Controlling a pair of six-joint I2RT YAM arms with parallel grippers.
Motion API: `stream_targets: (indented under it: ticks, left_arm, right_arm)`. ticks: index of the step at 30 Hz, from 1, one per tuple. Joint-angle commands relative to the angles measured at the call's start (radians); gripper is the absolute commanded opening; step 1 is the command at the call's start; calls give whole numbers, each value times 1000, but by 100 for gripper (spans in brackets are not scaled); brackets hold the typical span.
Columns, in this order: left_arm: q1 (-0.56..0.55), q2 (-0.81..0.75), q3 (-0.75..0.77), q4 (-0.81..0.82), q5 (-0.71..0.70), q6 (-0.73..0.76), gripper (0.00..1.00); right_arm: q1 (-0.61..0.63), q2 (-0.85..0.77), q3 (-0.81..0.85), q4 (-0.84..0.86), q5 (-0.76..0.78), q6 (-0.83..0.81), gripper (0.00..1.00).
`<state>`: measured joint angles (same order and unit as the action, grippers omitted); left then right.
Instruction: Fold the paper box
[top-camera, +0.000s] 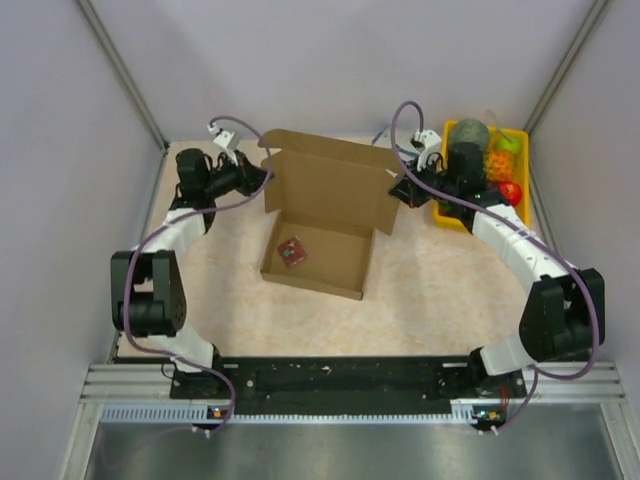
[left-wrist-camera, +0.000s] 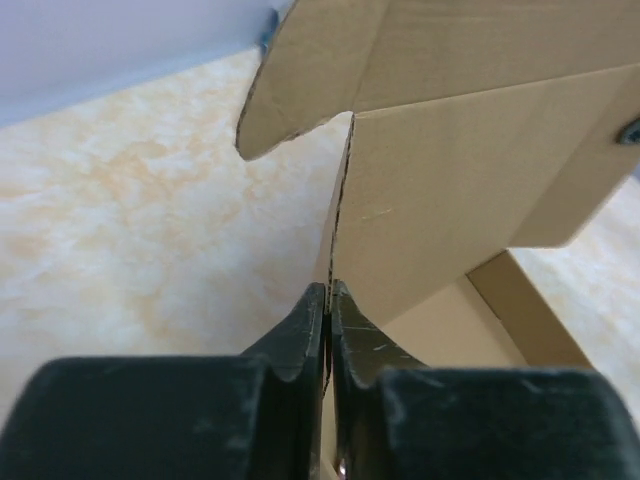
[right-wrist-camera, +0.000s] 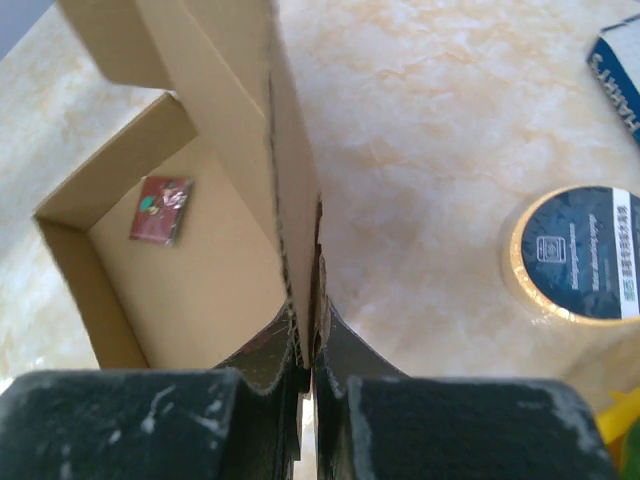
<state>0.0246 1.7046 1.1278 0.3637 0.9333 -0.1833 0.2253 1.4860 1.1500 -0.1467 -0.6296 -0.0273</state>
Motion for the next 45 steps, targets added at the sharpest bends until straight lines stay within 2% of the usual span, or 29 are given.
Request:
stream_targets:
  ticks: [1,3,5,9,10,12,13,15,17,20,25,31,34,35,39,45]
  left_arm:
    - [-89,-218,-129,67,-315,28,4]
    - [-126,-299,-218,83,-478,-4,4]
    - [-147,-367,-259,92,-548,-39,7]
    - [-242,-442,-336,66,-805,-68,7]
    - [-256,-447,-347,64,-880,-74,7]
    - [-316,-453,-371,58,-994,-96,6]
    - [-333,-453,-376,55,-1087,-108,5]
    - [-380,-450,-385,54,-1181,-166,1]
    - [-426,-438,-385,52,-1299,-214,1]
    - [-469,-415,-385,52,-1384,-245,1]
    - [-496,-428,-404,37,-1441,-272,1]
    - [-522,-479,-497,64,-1466,-343,2]
    - [-543,-508,-539,73,-1463,-344,2]
    - [-561,-514,-565,83,-1466,-343,2]
    - [-595,-548,-623,90,-1479,-343,4]
    - [-606,-617,-694,46,-1478,-347,8]
  right_arm:
    - [91,-115,-18,79,336,150,0]
    - [126,-151,-29,81,405,213,0]
    - [158,-171,-32,47,535,285,0]
    - [242,-197,-41,18,695,392,0]
    - [265,-194,-35,9,817,400,0]
    - [321,-184,-26,-7,892,423,0]
    - [342,-170,-23,-16,980,440,0]
    - [365,-158,-18,-30,1028,493,0]
    - [408,-144,-12,-54,1146,555,0]
    - [448,-122,-15,-51,1251,612,0]
    - [489,-107,-15,-56,1355,632,0]
    - [585,-159,-108,-50,1514,716,0]
    - [629,-188,-180,-19,1558,722,0]
    - [638,-199,-209,54,1561,705,0]
    - [678,-248,-331,139,1599,688,0]
    - [729,-265,-364,139,1647,695,0]
